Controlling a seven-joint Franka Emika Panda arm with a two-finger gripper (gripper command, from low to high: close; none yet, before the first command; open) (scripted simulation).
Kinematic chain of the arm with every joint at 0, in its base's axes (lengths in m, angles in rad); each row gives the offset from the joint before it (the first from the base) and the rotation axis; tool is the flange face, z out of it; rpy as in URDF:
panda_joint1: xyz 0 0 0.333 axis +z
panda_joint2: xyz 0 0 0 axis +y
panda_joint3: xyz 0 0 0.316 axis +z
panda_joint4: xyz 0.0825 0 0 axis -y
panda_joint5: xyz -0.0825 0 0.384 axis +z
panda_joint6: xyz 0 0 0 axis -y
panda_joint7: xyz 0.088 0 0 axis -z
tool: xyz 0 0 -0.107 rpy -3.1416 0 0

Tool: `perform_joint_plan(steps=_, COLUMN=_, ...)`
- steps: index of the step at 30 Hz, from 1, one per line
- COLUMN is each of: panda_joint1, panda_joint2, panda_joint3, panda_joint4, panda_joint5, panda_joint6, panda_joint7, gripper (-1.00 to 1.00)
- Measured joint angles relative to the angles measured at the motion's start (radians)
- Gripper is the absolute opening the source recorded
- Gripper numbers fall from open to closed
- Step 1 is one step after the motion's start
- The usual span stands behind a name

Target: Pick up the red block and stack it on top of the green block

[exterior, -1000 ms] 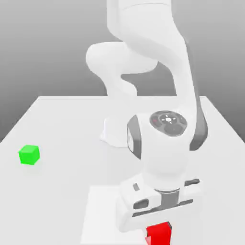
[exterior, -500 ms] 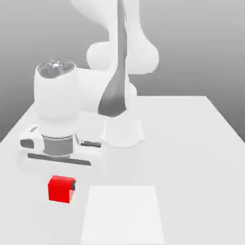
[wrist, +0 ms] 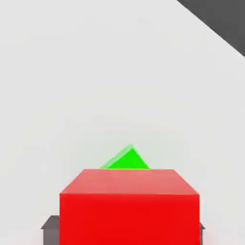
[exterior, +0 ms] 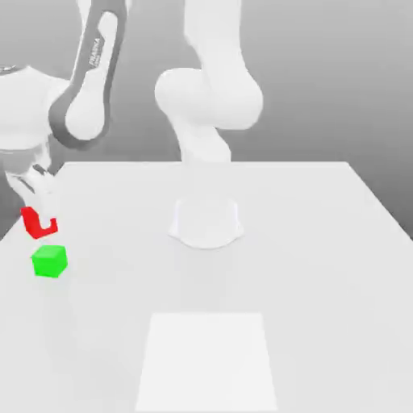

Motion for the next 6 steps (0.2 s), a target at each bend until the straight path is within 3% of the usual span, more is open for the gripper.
perform_joint_plan(steps=3, panda_joint1=-0.002, panda_joint2=0.088, panda_joint3=0.032, panda_joint4=0.002, panda_joint5=0.130, panda_joint6=0.074, panda_joint7=-0.092, gripper=-1.00)
perform_joint_plan(steps=4, panda_joint1=-0.015, panda_joint2=0.118, panda_joint3=0.055, panda_joint4=0.003, panda_joint5=0.177, panda_joint6=0.098, panda_joint7=-0.125, gripper=1.00)
perform_joint_plan(steps=6, panda_joint1=-0.015, panda_joint2=0.118, panda_joint3=0.055, panda_joint4=0.003, panda_joint5=0.177, panda_joint6=0.098, panda_joint7=-0.125, gripper=1.00)
